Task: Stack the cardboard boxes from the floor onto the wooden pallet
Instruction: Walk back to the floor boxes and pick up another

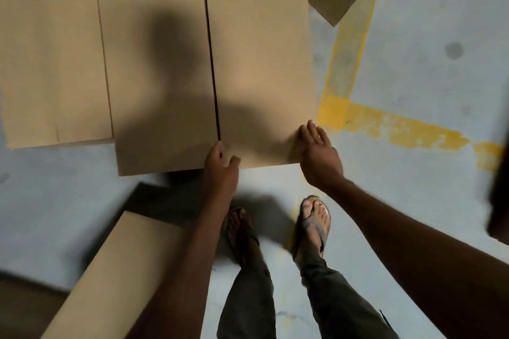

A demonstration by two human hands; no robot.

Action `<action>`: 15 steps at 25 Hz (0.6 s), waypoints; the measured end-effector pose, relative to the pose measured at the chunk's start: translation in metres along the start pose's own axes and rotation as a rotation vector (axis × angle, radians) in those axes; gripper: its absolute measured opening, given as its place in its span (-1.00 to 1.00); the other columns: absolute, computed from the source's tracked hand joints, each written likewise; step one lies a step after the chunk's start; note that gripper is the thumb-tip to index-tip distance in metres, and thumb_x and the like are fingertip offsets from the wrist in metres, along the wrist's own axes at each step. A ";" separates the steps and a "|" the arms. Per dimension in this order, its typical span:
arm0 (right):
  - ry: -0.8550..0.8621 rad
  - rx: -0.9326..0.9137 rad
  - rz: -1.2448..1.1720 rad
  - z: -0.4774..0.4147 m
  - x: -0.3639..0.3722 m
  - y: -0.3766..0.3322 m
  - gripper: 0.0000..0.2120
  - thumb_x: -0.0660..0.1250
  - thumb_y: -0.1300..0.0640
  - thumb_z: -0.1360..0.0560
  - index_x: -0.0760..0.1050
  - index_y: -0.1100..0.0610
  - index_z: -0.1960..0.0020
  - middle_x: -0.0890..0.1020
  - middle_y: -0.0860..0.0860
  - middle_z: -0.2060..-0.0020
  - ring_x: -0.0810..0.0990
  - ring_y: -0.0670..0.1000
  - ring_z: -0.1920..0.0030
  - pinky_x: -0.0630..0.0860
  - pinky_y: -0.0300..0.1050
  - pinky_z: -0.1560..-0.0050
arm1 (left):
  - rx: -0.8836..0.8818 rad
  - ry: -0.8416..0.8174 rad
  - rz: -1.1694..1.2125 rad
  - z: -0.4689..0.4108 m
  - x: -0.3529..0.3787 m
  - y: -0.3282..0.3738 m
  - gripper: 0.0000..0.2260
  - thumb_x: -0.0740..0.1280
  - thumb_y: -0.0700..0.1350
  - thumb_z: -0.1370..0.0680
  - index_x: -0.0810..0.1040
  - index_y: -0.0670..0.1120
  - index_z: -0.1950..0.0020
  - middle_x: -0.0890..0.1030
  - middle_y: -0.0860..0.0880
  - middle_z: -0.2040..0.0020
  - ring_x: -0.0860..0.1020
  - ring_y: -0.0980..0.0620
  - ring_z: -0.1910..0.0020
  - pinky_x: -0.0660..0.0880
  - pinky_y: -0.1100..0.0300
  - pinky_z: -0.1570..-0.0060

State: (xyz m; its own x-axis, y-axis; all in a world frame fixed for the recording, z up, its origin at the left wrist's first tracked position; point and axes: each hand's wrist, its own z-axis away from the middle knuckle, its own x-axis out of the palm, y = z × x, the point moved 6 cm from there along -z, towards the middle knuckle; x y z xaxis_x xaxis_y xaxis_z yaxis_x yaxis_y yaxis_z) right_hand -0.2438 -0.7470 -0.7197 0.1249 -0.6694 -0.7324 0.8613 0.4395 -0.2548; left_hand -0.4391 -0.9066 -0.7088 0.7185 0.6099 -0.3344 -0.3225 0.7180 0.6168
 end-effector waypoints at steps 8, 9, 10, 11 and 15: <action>0.089 0.214 -0.197 0.006 -0.006 0.036 -0.37 0.04 0.03 -0.70 -0.10 0.14 -0.69 -0.12 0.03 -0.68 -0.11 0.06 -0.67 0.29 0.15 -0.49 | 0.107 0.093 -0.150 -0.008 0.019 0.009 -0.65 0.33 -0.16 -0.65 0.52 -0.11 -0.45 0.57 -0.14 -0.30 0.61 -0.04 -0.10 0.43 0.26 -0.08; 0.077 0.307 -0.253 0.005 -0.013 0.048 -0.35 0.01 -0.12 -0.71 -0.07 0.15 -0.68 -0.06 0.05 -0.68 -0.06 0.07 -0.67 0.24 0.17 -0.52 | 0.107 0.016 -0.150 -0.007 0.029 0.011 -0.69 0.29 -0.11 -0.67 0.56 -0.06 -0.42 0.60 -0.09 -0.31 0.60 -0.02 -0.18 0.44 0.25 -0.12; 0.061 0.387 -0.310 0.002 -0.019 0.062 -0.28 -0.02 -0.28 -0.68 -0.01 0.15 -0.68 0.04 0.09 -0.67 0.01 0.08 -0.66 0.20 0.18 -0.55 | 0.125 -0.082 -0.144 -0.004 0.041 0.014 -0.69 0.27 -0.05 -0.67 0.58 0.00 -0.41 0.61 -0.04 -0.32 0.59 0.00 -0.25 0.46 0.22 -0.19; 0.056 0.440 -0.369 -0.001 -0.030 0.069 -0.19 -0.07 -0.40 -0.63 0.10 0.15 -0.65 0.20 0.15 -0.62 0.13 0.10 -0.62 0.20 0.18 -0.56 | 0.154 -0.175 -0.154 0.001 0.055 0.018 -0.65 0.25 0.00 -0.64 0.57 0.04 -0.41 0.61 -0.01 -0.35 0.57 0.04 -0.28 0.46 0.20 -0.25; 0.044 0.337 -0.603 -0.010 -0.079 0.056 -0.47 -0.05 -0.21 -0.73 0.39 0.11 -0.47 0.47 0.16 -0.31 0.37 0.20 -0.43 0.26 -0.02 -0.37 | 0.205 -0.281 -0.176 0.006 0.090 0.032 -0.51 0.20 0.02 -0.53 0.46 0.18 -0.48 0.48 0.03 -0.44 0.52 0.11 -0.30 0.41 0.15 -0.33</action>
State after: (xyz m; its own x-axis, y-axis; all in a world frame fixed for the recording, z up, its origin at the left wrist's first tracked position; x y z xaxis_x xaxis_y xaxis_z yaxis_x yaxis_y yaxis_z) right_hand -0.2099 -0.6634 -0.6823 -0.4378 -0.7104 -0.5510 0.8810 -0.2168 -0.4204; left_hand -0.3810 -0.8306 -0.7155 0.9018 0.3475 -0.2570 -0.0698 0.7039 0.7068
